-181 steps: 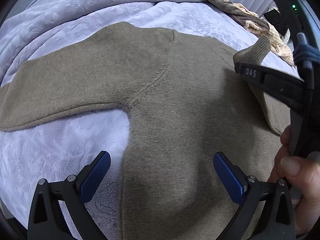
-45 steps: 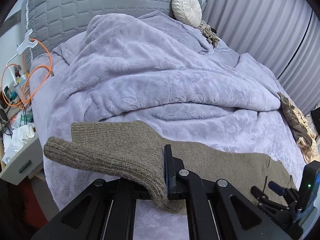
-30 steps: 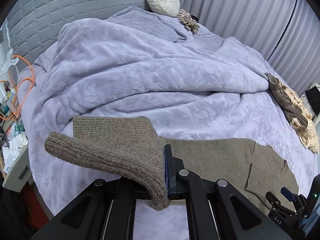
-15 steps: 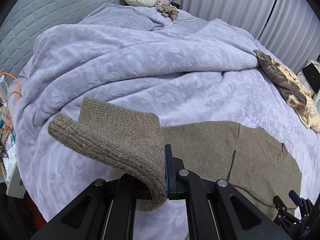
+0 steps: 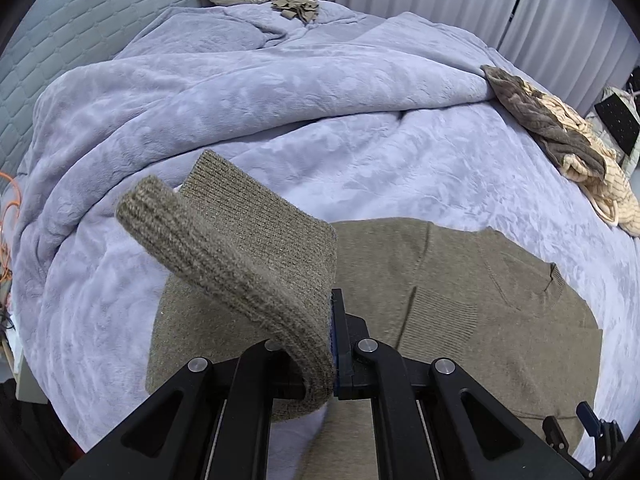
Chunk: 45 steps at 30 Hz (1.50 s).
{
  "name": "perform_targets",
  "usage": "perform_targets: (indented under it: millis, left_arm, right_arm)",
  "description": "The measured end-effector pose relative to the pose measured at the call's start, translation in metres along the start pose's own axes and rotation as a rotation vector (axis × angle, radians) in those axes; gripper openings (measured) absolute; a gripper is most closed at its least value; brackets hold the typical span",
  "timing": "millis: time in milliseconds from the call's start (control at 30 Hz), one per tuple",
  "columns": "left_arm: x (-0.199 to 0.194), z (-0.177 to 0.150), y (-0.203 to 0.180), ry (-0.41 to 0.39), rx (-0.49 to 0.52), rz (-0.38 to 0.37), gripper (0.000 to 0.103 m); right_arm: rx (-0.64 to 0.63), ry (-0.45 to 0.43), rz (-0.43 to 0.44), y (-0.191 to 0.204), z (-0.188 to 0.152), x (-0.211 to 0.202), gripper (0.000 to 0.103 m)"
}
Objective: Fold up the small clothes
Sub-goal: 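Lift the sleeve and fold the sweater side inward with the left tool, then lay the sleeve along the folded body and open the left tool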
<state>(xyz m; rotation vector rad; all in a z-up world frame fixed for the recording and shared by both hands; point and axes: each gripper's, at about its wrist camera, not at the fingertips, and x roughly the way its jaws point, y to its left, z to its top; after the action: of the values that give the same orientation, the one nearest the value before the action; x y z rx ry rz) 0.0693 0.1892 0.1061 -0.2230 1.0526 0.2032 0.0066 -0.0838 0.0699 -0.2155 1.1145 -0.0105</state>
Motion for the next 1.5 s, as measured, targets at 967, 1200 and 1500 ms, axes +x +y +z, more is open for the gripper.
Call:
perform_targets:
  millis: [967, 1200, 1500]
  left_arm:
    - [0.002, -0.019, -0.154, 0.033, 0.194, 0.023, 0.008]
    - [-0.004, -0.032, -0.190, 0.032, 0.259, 0.020, 0.008]
    - [-0.014, -0.049, -0.237, 0.021, 0.342, 0.008, 0.008]
  right_arm:
    - [0.172, -0.008, 0.019, -0.104, -0.043, 0.005, 0.064]
    - [0.212, -0.007, 0.022, -0.126, -0.054, 0.007, 0.064]
    - [0.258, -0.026, 0.029, -0.149, -0.062, 0.002, 0.064]
